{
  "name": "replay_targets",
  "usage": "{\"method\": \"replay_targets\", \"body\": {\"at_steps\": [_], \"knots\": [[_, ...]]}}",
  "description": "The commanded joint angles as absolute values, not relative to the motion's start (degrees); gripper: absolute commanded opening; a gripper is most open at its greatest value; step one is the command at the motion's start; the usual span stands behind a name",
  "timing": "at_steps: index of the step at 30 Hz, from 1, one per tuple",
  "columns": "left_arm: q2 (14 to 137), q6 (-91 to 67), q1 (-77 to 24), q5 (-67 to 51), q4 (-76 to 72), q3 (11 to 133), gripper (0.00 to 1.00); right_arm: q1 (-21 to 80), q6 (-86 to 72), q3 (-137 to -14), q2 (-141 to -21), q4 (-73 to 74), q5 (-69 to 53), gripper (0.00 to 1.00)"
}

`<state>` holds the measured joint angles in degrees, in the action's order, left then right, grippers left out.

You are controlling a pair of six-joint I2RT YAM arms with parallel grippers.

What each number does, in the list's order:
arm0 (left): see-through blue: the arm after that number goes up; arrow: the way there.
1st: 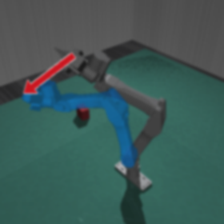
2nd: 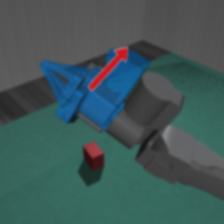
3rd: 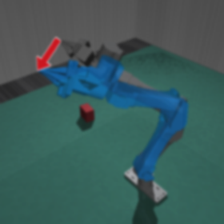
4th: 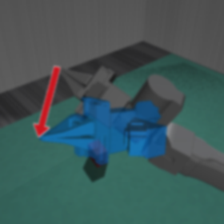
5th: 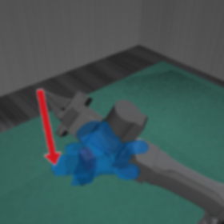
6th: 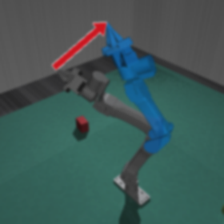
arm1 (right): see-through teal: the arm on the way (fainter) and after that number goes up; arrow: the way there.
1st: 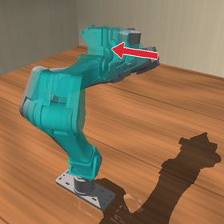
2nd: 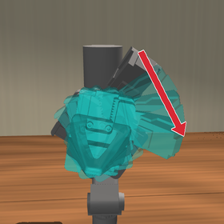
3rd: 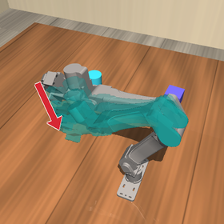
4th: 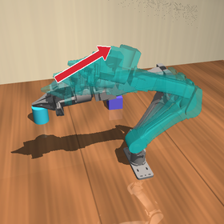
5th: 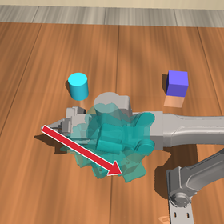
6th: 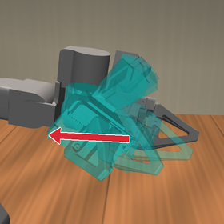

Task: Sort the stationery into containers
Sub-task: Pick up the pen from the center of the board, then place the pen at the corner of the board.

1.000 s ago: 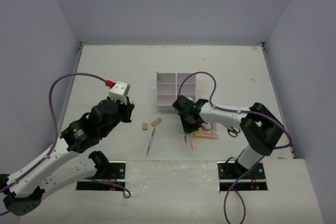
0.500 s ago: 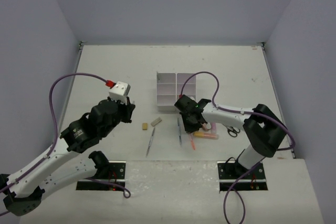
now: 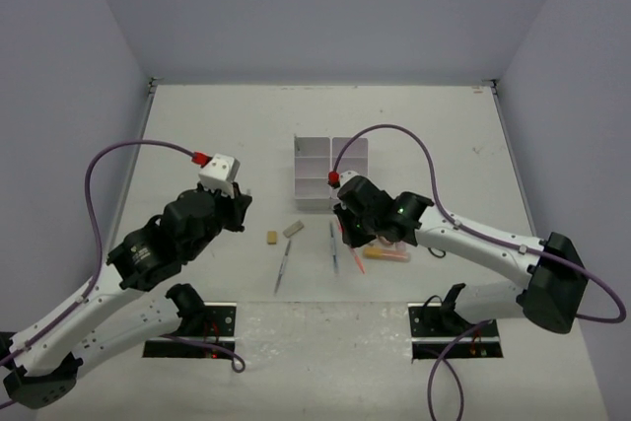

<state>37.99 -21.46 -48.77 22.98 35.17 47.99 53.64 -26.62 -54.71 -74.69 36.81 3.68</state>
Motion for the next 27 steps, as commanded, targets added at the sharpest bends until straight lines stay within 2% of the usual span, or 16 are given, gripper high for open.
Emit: {"method": "replay_targets", "body": {"at_steps": [1,9,14,16,20,23,27], "knots": [[36.4,-20.7,-48.8,24.0,32.7,47.5,0.00,55.5,-23.3,-59.1,-75.8,37.6,6.0,0.00],[36.0,-21.2,-48.8,25.8,33.0,47.7,0.00,55.5,-43.3,-55.3,-70.0,27.7,1.7,0.00],[36.0,-21.1,-48.7,26.2,32.9,47.7,0.00,55.5,-69.3,-35.8,-57.5,5.0,0.5,0.00],[36.5,-21.0,-48.7,26.4,32.9,47.8,0.00,55.6,-81.6,-29.2,-51.5,3.0,4.1,0.00],[36.9,-20.9,-48.7,26.4,32.9,47.9,0.00,59.1,-96.3,-27.8,-43.8,14.7,17.4,0.00],[36.9,-20.8,-48.7,26.4,32.7,47.8,0.00,62.7,-105.7,-31.3,-41.1,30.7,24.3,0.00],[37.8,-20.7,-48.7,26.4,32.7,48.0,0.00,65.1,-118.0,-33.4,-42.4,43.9,25.9,0.00]]}}
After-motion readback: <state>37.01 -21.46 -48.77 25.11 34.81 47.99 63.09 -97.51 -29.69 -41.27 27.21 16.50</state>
